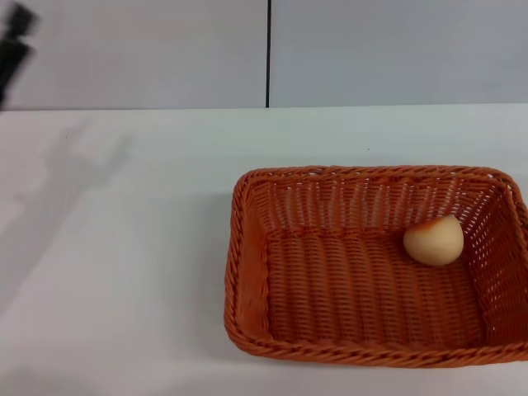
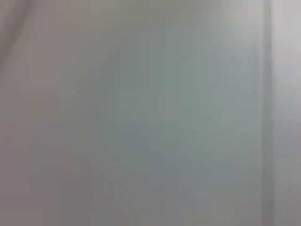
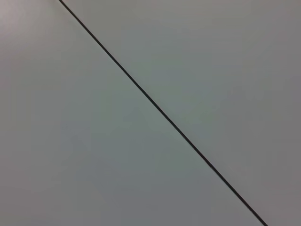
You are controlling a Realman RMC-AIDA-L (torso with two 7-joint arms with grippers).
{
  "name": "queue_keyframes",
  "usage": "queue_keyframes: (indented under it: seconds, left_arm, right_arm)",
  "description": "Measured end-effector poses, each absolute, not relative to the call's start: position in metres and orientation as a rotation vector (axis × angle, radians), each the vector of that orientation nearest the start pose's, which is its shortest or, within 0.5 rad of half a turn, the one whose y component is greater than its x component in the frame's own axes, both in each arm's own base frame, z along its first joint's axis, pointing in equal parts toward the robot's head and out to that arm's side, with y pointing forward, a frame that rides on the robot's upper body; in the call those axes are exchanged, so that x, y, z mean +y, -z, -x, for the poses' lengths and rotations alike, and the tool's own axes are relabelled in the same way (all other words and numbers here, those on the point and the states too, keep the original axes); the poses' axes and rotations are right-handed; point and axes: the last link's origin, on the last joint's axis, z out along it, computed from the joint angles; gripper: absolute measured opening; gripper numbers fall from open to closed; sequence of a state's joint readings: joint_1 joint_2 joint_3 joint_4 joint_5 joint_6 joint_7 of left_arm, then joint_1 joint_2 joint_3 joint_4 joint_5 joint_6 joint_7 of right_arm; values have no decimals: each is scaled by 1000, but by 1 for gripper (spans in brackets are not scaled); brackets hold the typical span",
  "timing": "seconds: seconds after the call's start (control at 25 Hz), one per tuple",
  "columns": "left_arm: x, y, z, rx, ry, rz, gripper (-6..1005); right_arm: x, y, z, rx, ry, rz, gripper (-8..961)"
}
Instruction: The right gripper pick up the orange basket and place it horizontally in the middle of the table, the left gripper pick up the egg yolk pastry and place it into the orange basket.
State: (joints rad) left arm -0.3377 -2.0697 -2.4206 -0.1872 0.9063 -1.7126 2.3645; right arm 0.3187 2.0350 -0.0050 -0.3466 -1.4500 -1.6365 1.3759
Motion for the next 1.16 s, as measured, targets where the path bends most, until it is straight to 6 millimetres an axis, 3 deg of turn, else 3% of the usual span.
queue_keyframes:
  seconds: [0.12, 0.2, 0.24, 0.44, 1.16]
  left_arm:
    - [282, -52, 306, -440, 1351, 1634, 855]
    - [279, -55, 313, -447, 1337, 1553, 855]
    - [274, -60, 323, -481, 1331, 1410, 855]
    - [271, -65, 329, -495, 1332, 1330, 855]
    - [266, -61, 330, -513, 1338, 1336, 855]
  right_arm:
    - [272, -118, -362, 865, -1490, 1394, 484]
    - [273, -118, -361, 863, -1495, 1400, 484]
    - [273, -117, -360, 862, -1497, 1402, 484]
    - [272, -117, -360, 861, -1499, 1403, 484]
    - [269, -112, -357, 859, -1529, 1400, 484]
